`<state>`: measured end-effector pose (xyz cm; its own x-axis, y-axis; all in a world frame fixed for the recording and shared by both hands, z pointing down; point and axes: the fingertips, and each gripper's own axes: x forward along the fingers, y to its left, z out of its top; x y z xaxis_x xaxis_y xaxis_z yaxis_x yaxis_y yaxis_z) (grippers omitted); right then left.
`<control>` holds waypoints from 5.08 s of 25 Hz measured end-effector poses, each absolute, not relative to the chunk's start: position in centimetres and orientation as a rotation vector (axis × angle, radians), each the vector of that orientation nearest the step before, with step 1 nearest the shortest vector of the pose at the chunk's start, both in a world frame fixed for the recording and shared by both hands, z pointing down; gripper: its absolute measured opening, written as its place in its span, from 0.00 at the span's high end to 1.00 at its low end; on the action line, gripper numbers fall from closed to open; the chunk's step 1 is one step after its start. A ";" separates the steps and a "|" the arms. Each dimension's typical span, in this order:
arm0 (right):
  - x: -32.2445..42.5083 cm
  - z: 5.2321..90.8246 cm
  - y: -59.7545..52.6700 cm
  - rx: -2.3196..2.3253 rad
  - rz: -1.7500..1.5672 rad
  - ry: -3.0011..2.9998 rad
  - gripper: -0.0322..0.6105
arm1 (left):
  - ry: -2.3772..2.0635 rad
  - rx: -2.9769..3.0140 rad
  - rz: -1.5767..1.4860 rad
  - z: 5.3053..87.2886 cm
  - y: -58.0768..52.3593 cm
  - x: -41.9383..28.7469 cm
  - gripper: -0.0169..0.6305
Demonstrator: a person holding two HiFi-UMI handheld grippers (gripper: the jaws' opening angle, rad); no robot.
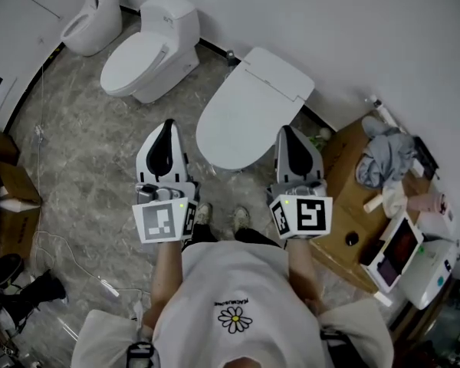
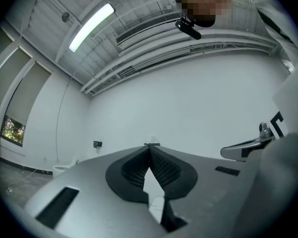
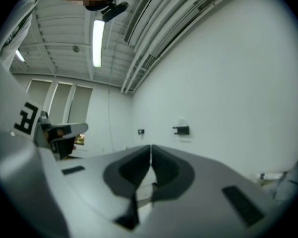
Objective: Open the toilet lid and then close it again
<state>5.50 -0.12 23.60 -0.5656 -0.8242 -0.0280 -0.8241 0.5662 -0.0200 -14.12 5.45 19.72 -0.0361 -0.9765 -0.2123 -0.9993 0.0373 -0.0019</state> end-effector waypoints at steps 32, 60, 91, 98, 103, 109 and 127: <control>1.4 49.3 -6.7 -1.762 -0.182 2.806 0.90 | 2.140 -2.397 -0.012 48.0 -3.7 -18.7 0.93; 3.1 72.5 -0.5 -1.733 -0.751 3.038 0.56 | 1.951 -2.858 -0.418 72.7 -0.2 -14.8 0.57; 1.0 81.9 2.1 -1.649 -1.004 3.281 0.56 | 1.711 -2.920 -0.897 82.4 1.5 -13.4 0.49; 1.0 80.4 2.1 -1.616 -1.030 3.276 0.56 | 1.698 -2.964 -0.838 80.6 1.5 -13.3 0.49; 1.1 76.6 1.7 -1.544 -1.013 3.213 0.56 | 1.700 -3.013 -0.663 75.9 1.2 -13.2 0.49; 1.8 70.5 0.8 -1.485 -1.001 3.106 0.56 | 1.597 -2.966 -0.601 69.7 0.9 -12.8 0.49; 4.9 54.9 -6.3 -1.413 -1.004 2.970 0.56 | 1.485 -2.890 -0.413 51.7 -6.4 -10.1 0.49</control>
